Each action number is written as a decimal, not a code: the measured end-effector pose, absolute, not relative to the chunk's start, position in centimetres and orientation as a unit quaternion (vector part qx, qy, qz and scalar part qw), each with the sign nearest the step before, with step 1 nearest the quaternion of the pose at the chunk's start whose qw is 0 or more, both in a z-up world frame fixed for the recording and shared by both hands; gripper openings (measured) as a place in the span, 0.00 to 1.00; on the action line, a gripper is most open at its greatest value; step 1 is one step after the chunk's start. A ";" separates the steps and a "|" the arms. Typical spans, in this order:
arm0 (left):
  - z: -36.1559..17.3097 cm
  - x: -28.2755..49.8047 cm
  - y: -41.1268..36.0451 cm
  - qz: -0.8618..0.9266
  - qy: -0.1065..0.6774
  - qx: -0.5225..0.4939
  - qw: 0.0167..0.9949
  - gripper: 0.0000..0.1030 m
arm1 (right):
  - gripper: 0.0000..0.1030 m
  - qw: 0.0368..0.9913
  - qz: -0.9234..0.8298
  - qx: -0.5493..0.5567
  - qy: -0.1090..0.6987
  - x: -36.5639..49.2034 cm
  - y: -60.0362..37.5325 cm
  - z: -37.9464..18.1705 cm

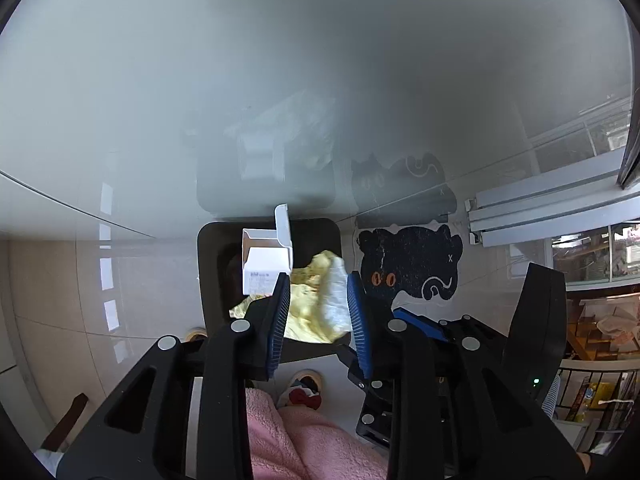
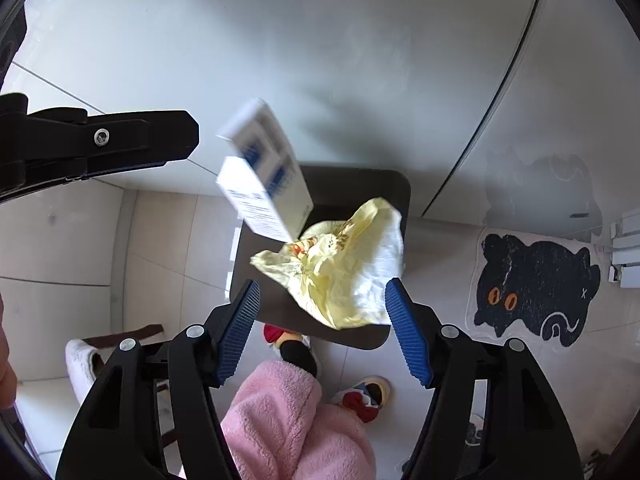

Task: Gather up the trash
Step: 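Carry the yellow bag down to the floor bin and open the right gripper, then grasp the clear wrapper with the left gripper while the right gripper grasps the pink carton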

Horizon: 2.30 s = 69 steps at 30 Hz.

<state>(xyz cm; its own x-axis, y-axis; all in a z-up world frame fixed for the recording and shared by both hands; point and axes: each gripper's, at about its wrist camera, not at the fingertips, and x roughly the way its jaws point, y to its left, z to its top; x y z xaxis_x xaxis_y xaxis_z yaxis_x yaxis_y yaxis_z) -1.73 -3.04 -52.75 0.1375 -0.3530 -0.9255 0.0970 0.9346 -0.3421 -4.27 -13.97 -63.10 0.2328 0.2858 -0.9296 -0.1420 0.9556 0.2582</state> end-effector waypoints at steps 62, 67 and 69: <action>-26.8 9.3 -4.9 -0.276 0.474 -0.015 0.836 0.23 | 0.16 0.912 0.144 0.154 0.352 9.9 -23.4 -23.9; -26.9 9.4 -5.4 -0.289 0.475 -0.013 0.831 0.06 | 0.06 0.910 0.154 0.145 0.356 9.9 -22.7 -23.7; -27.1 9.5 -5.6 -0.292 0.477 -0.009 0.829 0.00 | 0.06 0.910 0.154 0.147 0.356 9.8 -22.6 -23.7</action>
